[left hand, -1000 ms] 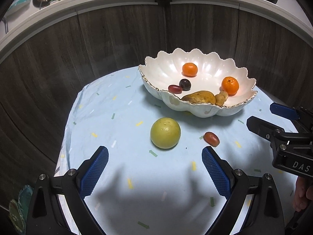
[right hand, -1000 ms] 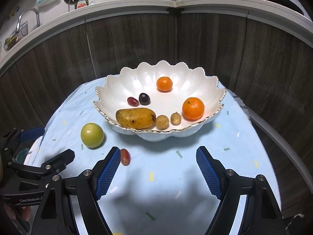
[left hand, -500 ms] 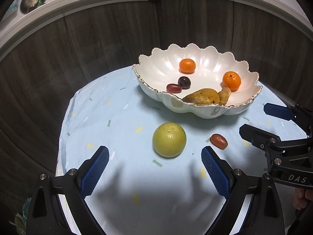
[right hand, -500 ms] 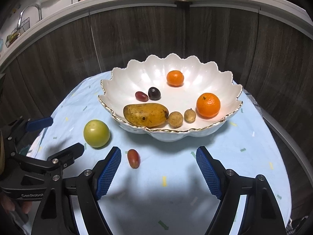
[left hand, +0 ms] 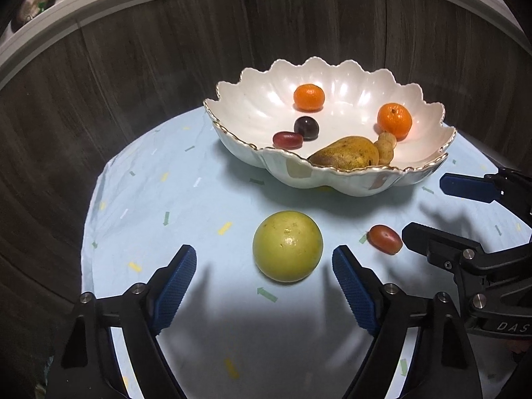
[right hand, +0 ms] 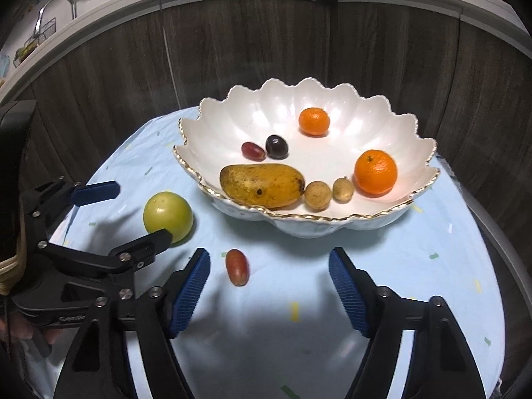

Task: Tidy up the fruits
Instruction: 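Close the left tool on the green fruit while the right tool grips the red date, then carry the green fruit and red date over the white bowl with both tools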

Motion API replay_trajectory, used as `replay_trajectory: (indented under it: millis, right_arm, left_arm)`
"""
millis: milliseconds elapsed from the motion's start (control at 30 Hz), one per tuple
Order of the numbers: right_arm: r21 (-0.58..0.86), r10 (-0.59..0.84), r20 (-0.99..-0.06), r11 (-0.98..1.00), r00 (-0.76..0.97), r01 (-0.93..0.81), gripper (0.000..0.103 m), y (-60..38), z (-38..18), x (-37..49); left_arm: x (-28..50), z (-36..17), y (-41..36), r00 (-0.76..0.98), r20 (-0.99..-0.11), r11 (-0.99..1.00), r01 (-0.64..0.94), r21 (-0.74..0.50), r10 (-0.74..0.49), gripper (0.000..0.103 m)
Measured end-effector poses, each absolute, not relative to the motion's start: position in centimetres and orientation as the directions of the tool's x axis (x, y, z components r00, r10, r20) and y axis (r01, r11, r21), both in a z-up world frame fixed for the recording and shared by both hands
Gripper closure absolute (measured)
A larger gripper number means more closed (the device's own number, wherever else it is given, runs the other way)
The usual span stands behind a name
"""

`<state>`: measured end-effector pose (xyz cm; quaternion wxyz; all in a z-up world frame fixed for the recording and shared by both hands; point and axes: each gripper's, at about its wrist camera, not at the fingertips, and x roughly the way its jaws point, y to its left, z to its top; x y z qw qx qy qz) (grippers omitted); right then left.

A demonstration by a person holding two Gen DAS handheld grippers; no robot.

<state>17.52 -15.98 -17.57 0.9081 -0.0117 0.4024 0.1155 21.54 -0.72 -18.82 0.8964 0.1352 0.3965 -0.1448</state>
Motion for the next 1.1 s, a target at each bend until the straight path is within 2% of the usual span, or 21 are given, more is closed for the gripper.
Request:
replay_trajectory:
  millis: [233,367,600,667,733,867,1100]
  right_arm:
    - [0.075,0.218,-0.751,0.966,0.623,-0.248,0.045,-15.1,-18.5,18.0]
    - [0.072,0.222,-0.757,0.963,0.614,-0.259,0.047,-14.6,-19.0,18.1]
    - [0.077,0.229,-0.772,0.960,0.593,-0.271,0.065,-13.9,-19.7,18.4]
    - [0.079,0.230,-0.776,0.959,0.588,-0.272,0.069,-13.8,-20.0,18.5]
    - [0.081,0.232,-0.780,0.958,0.581,-0.273,0.078,-13.6,-20.1,18.6]
    - [0.082,0.240,-0.780,0.955,0.578,-0.285,0.083,-13.3,-20.1,18.5]
    - [0.081,0.237,-0.779,0.956,0.580,-0.283,0.085,-12.9,-20.0,18.3]
  left_arm:
    - [22.5,-19.3,-0.6,0.633,-0.751,0.917,0.387,0.099,-0.186,0.025]
    - [22.6,-19.7,-0.7,0.625,-0.752,0.910,0.407,0.084,-0.210,0.033]
    - [22.8,-20.3,-1.0,0.609,-0.755,0.902,0.429,0.055,-0.243,0.046]
    - [22.9,-20.3,-0.9,0.606,-0.755,0.902,0.430,0.047,-0.249,0.047]
    - [23.0,-20.3,-0.9,0.602,-0.757,0.902,0.430,0.037,-0.256,0.047]
    - [22.9,-20.3,-1.1,0.593,-0.759,0.895,0.445,0.031,-0.269,0.055]
    - [22.8,-20.3,-1.3,0.597,-0.757,0.896,0.443,0.035,-0.266,0.056]
